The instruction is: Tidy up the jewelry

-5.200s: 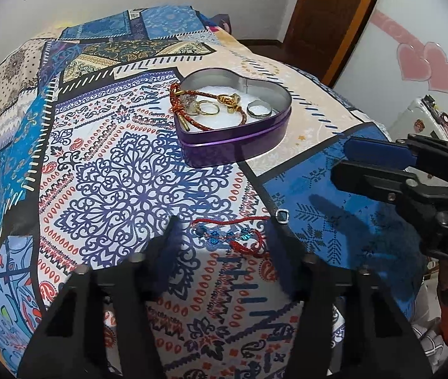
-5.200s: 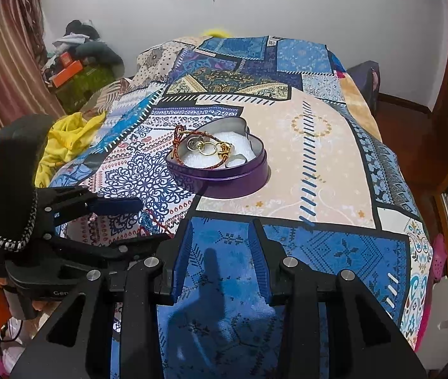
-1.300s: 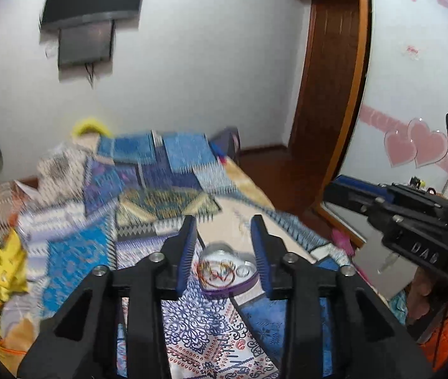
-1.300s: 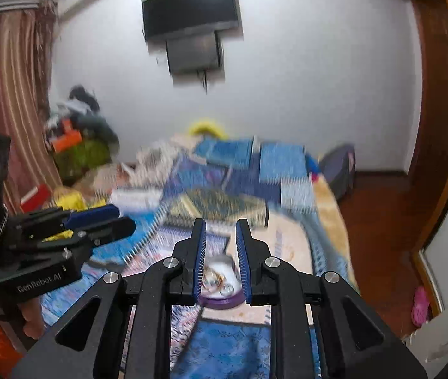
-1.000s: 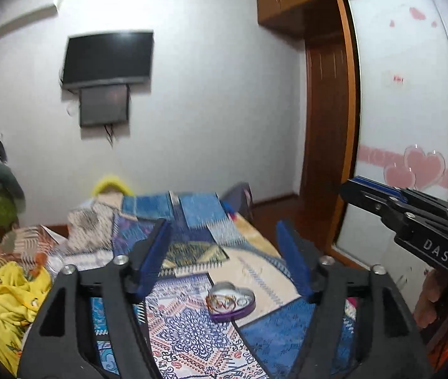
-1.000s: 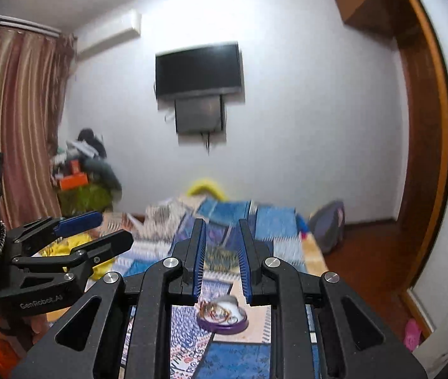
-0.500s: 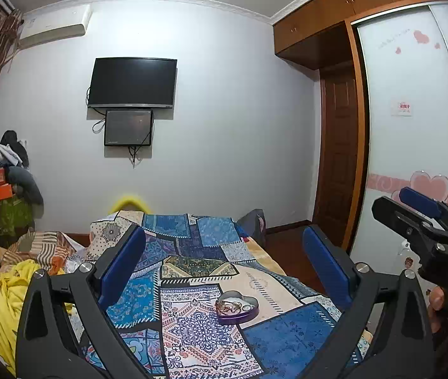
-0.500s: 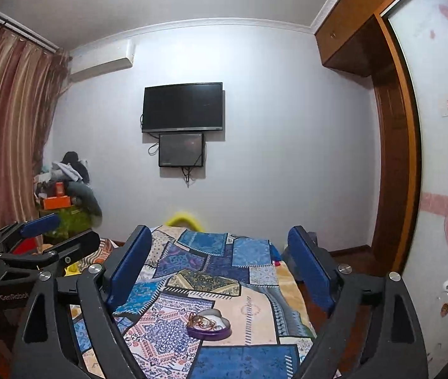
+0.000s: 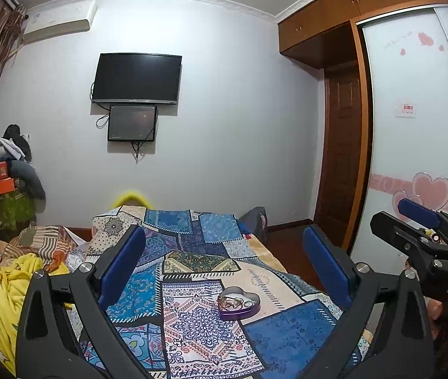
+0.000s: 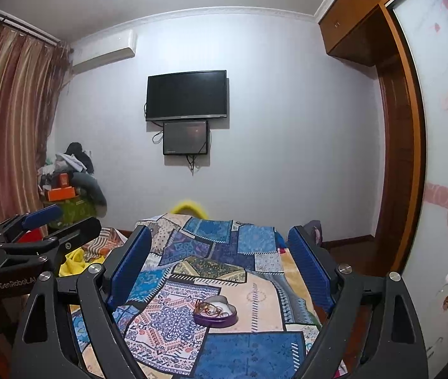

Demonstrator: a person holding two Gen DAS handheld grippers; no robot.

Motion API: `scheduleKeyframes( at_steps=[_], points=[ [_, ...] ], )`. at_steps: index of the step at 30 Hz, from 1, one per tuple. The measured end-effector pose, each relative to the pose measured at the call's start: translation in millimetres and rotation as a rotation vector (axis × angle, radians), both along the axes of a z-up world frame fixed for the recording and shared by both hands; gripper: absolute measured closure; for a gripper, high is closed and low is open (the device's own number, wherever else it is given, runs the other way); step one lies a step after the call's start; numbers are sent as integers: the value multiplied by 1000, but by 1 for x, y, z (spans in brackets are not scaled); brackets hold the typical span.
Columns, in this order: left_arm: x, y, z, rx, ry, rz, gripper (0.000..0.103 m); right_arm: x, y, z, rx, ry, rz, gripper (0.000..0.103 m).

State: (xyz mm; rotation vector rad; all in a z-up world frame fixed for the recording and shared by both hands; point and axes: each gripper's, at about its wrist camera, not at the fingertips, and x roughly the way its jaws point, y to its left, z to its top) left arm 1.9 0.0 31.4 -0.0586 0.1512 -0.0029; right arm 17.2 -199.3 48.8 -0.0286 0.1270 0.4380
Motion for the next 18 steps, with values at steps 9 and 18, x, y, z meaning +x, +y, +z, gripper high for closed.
scheduleKeyframes(
  at_steps=[9,18],
  points=[
    [3,-4,-3,5,11,-1,2,0,-5,0,3,16,2,17],
    [4,-4,-3,8,16,-3,2,0,-4,1,0,27,2,17]
  ],
)
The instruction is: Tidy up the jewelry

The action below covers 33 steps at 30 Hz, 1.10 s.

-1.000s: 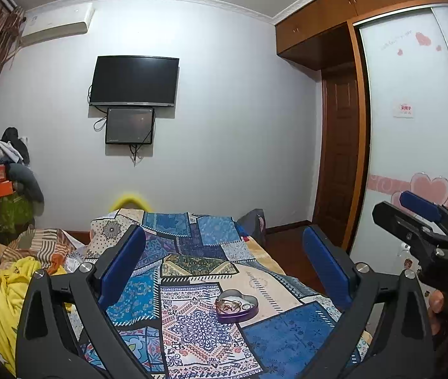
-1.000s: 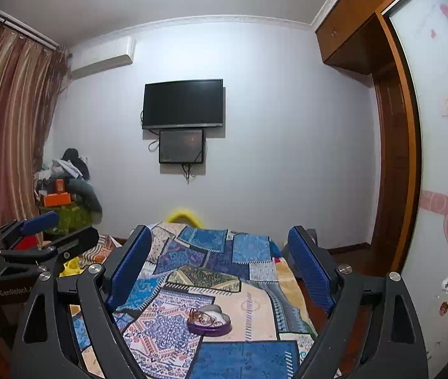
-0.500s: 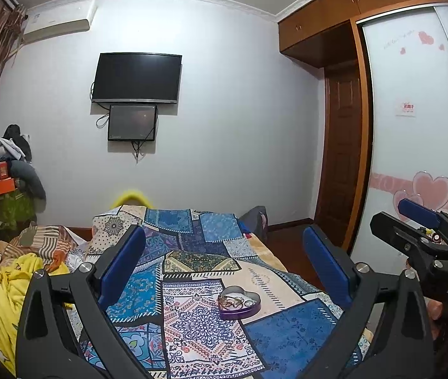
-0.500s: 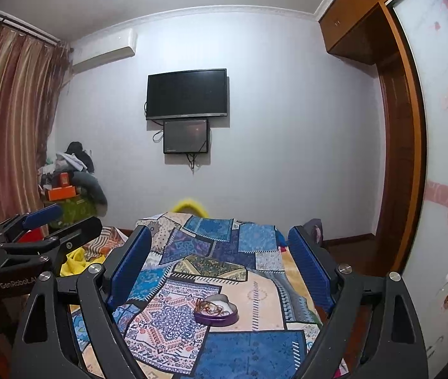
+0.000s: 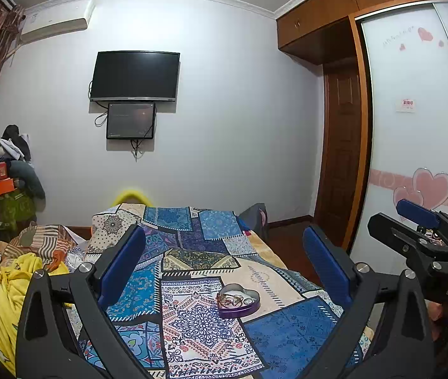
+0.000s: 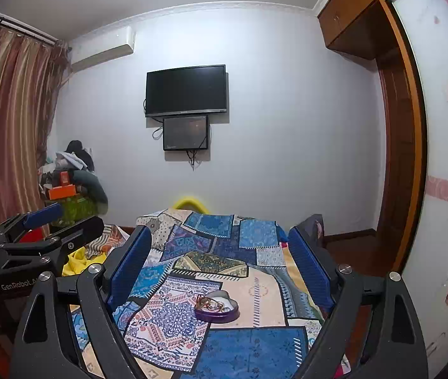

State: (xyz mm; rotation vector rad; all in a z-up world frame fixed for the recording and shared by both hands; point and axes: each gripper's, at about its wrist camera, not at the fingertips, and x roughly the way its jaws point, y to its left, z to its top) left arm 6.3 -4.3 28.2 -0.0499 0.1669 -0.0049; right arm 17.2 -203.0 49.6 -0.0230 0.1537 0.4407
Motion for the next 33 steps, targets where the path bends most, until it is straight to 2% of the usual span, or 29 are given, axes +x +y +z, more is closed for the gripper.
scheduleKeyframes(
  at_steps=[33],
  points=[
    [4,-1,-4,-11,15,-42,2,4,-2,0,-4,26,-3,17]
  ],
)
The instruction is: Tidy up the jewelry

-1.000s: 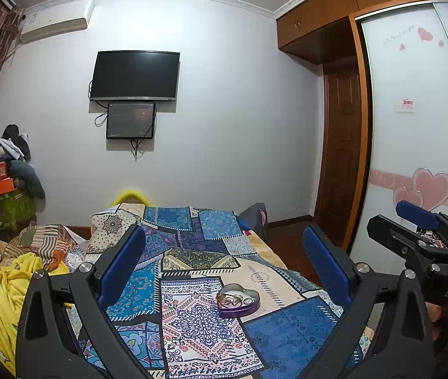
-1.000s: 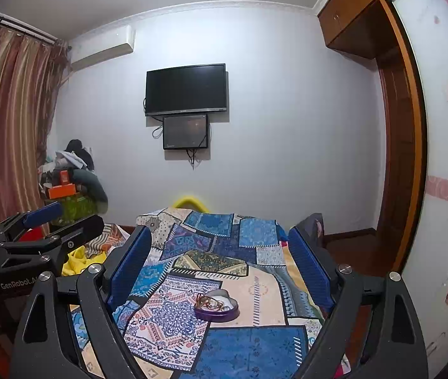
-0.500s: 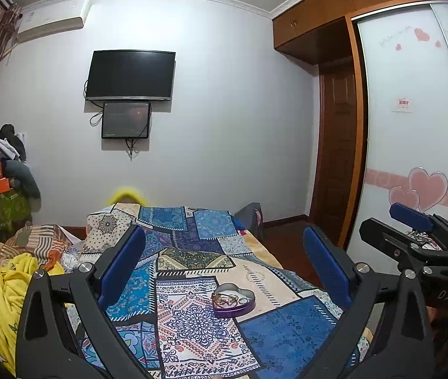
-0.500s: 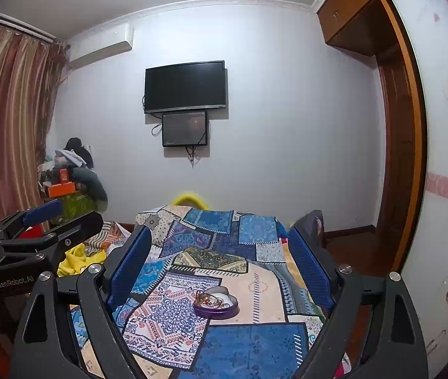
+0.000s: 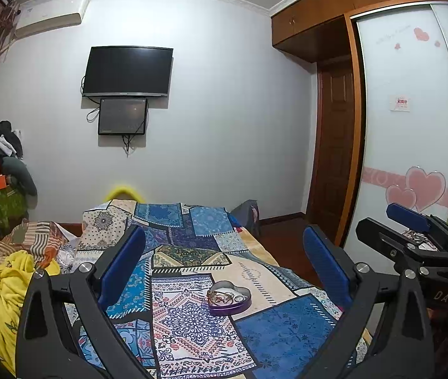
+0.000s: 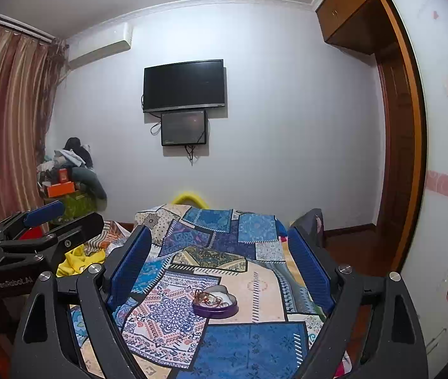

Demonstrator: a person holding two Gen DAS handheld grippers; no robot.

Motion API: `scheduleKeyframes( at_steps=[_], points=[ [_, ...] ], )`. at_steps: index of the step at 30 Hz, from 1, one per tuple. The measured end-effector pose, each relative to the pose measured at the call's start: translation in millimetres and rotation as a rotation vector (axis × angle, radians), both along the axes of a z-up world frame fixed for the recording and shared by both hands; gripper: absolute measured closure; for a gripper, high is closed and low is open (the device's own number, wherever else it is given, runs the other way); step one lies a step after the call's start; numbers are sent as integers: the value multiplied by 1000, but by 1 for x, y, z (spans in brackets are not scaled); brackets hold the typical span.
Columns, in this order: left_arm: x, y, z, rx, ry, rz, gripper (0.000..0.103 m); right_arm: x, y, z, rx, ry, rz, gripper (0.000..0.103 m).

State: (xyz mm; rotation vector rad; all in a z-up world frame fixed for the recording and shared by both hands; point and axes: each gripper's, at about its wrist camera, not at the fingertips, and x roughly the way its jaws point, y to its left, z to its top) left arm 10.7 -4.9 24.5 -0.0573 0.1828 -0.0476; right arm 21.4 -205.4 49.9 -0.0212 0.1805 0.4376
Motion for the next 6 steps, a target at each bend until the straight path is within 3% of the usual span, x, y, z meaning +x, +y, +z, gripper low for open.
scheduleKeyframes(
  at_steps=[6],
  points=[
    [1,1,-1,-1,6,-3,2,1,1,-2,-7,5,3,17]
  ],
)
